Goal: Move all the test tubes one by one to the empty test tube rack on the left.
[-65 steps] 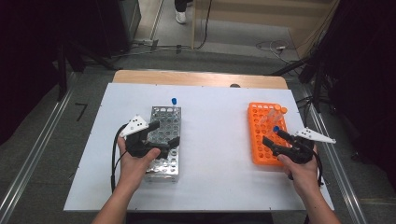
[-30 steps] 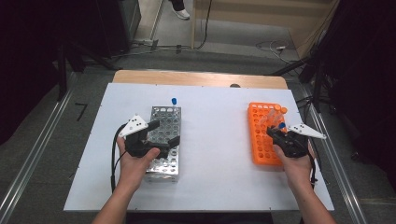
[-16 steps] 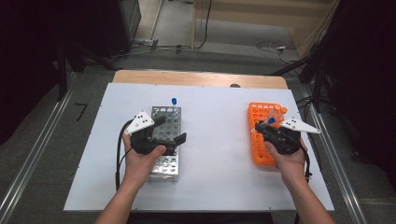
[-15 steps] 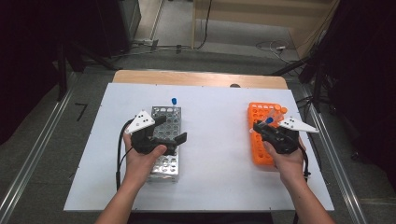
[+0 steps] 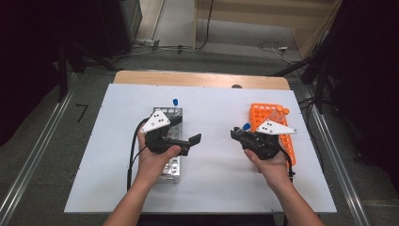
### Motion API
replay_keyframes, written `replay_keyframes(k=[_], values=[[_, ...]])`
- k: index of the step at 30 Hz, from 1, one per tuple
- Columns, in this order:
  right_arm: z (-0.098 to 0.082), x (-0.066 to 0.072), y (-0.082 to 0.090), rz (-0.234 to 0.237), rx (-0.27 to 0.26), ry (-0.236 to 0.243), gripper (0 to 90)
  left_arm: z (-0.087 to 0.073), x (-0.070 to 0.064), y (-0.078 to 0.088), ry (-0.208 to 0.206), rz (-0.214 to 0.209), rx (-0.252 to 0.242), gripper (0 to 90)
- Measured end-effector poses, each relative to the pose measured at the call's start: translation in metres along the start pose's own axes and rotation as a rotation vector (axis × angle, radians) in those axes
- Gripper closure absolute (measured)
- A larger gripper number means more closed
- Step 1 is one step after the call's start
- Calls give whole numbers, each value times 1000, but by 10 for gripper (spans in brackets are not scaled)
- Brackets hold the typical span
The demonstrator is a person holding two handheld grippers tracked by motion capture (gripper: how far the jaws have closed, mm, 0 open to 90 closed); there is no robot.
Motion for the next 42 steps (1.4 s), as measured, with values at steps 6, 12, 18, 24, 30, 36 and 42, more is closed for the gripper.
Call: replay_keyframes(k=[6,12,18,24,30,36,42], values=[[-1,15,-4,59,8,18,744,-3,-15,-6,-15,-73,14,169],[-2,27,-8,99,23,40,743,-5,-25,-13,-26,-102,40,274],[-5,38,-13,142,47,58,743,-8,-33,-18,-53,-130,66,401],[-5,49,-17,184,61,82,743,-12,-40,-26,-70,-166,96,493],[-5,59,-19,217,70,99,743,-14,-47,-32,-80,-203,116,563],[-5,63,-20,231,76,110,743,-16,-49,-35,-93,-236,131,670],[-5,63,-19,245,71,108,743,-16,-50,-35,-113,-241,119,705]])
Point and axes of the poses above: each handheld gripper's, and its own axes: y roughly backward along the jaws, z roughly out of its top, x roughly to its left, the point moved 3 cm from there along -y, roughly forward along the jaws, and after that the axes turned 6 degrees about y, right-handed, at the moved point
